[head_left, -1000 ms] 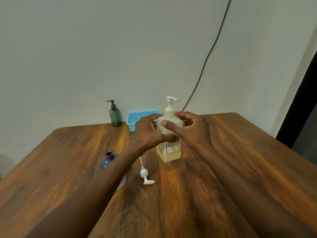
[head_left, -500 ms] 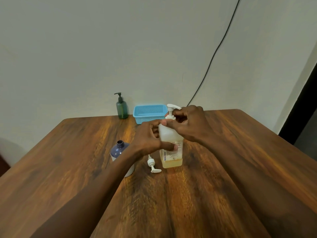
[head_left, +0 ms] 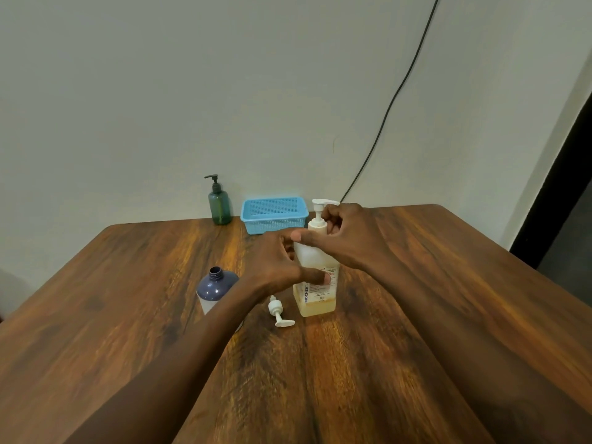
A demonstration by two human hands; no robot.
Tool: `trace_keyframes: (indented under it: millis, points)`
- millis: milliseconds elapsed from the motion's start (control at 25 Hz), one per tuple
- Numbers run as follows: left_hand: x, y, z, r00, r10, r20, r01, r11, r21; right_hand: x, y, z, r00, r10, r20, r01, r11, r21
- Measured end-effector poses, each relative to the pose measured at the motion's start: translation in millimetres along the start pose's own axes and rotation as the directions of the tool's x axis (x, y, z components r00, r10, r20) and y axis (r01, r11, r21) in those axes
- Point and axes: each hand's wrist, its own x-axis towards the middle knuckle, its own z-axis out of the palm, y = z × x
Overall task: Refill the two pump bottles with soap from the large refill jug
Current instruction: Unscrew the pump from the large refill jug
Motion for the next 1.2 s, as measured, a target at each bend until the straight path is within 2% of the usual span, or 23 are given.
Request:
trace_keyframes:
  millis: [80,160,240,320,400,480,560,680,760,800,880,960,1000,1120,1200]
  points:
    - [2.5,-4.1,0.7,1.0,-0.012,0.008,0.012,1.0,-0.006,1.2,4.5,-2.9,0.998,-0.016,0.061,0.009,0.993,0.117]
    - [4.0,-7.6,0.6,1.0,-0.025,0.005,0.025,1.0,-0.011,1.1,5.8,-13.5,0.976,0.024,0.218,-0.089,0.951,0.296]
    - [4.6,-9.1,1.1,1.0,-0.027,-0.007,0.027,1.0,-0.01,0.0,7.6,-20.6,0.944,0.043,0.328,-0.148,0.942,0.301]
    - [4.0,-6.6,2.7,1.0,-0.021,-0.003,0.021,1.0,0.001,-2.2,6.2,-18.5,0.958,0.026,0.284,-0.076,0.983,0.164]
    - [3.5,-2.6,6.5,1.0,-0.018,0.014,0.018,1.0,0.019,-1.4,4.7,-11.4,0.997,0.033,0.075,-0.033,0.999,-0.004]
    - [4.9,-2.1,11.0,0.999,-0.034,0.035,0.034,0.999,0.002,1.3,7.5,-6.5,0.999,0.013,-0.031,-0.016,0.993,-0.115]
    - [7.4,-5.0,12.9,0.998,-0.049,0.05,0.05,0.999,-0.013,3.1,9.9,-9.8,1.0,0.002,0.027,0.001,0.995,-0.104]
    - [10.1,-10.1,14.9,0.996,-0.066,0.066,0.066,0.998,0.011,2.3,14.9,-20.0,0.961,-0.016,0.276,-0.034,0.984,0.174]
    - [10.9,-12.9,16.9,0.995,-0.076,0.068,0.075,0.997,0.015,-0.1,16.5,-21.2,0.937,-0.024,0.349,-0.05,0.978,0.201]
    - [11.8,-15.0,18.3,0.994,-0.08,0.069,0.079,0.997,0.021,-0.2,16.6,-20.0,0.935,-0.019,0.353,-0.033,0.99,0.14]
    - [12.7,-17.9,21.1,0.994,-0.082,0.076,0.078,0.995,0.061,0.5,17.6,-14.9,0.967,0.002,0.256,0.002,1.0,-0.015]
    - [12.6,-19.9,23.5,0.993,-0.095,0.074,0.088,0.991,0.1,2.9,21.9,-8.8,0.993,0.03,0.113,-0.021,0.997,-0.078]
    - [12.2,-21.1,24.6,0.992,-0.104,0.072,0.096,0.99,0.106,4.3,25.9,-5.1,0.995,0.038,0.093,-0.031,0.996,-0.079]
    - [11.4,-25.9,25.2,0.991,-0.122,0.059,0.115,0.987,0.112,6.5,33.4,-0.3,0.985,0.024,0.171,-0.016,0.999,-0.047]
    - [11.5,-28.9,24.4,0.991,-0.122,0.048,0.116,0.986,0.119,6.4,37.1,-0.8,0.967,-0.021,0.256,0.009,0.999,0.05]
